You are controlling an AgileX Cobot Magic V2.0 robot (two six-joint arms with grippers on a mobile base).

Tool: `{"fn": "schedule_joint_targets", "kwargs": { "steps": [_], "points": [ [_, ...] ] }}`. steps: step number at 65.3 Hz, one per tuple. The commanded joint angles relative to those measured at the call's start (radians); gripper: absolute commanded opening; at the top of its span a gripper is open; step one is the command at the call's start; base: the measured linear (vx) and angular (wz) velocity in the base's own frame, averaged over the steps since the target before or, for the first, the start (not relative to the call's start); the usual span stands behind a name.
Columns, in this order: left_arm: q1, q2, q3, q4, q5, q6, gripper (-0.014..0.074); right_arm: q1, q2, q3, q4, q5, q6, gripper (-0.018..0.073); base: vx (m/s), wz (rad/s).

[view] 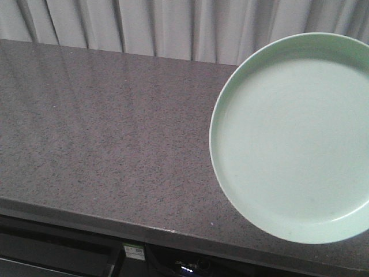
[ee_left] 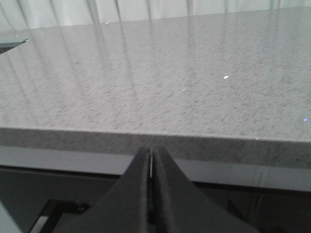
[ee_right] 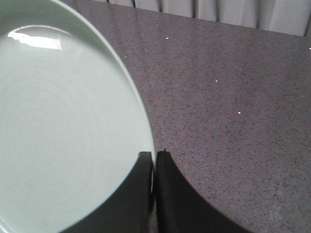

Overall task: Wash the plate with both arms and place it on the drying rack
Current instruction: 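Drive the base away from the counter holding the plate in the right gripper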

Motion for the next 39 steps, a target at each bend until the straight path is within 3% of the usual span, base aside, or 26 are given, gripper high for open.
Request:
{"fn": "schedule_joint_targets", "kwargs": {
  "steps": [1, 39],
  "points": [
    [-0.001, -0.014, 0.019, 0.002, -0.079, -0.005, -0.0006, 0.0, 0.006, -0.024, 0.039, -0.056, -0.003, -0.0006, -0.07, 0.28],
    [-0.001, -0.014, 0.019, 0.002, -0.079, -0.005, -0.0006, 0.0, 0.006, -0.024, 0.039, -0.056, -0.003, -0.0006, -0.08, 0.33]
  ]
}}
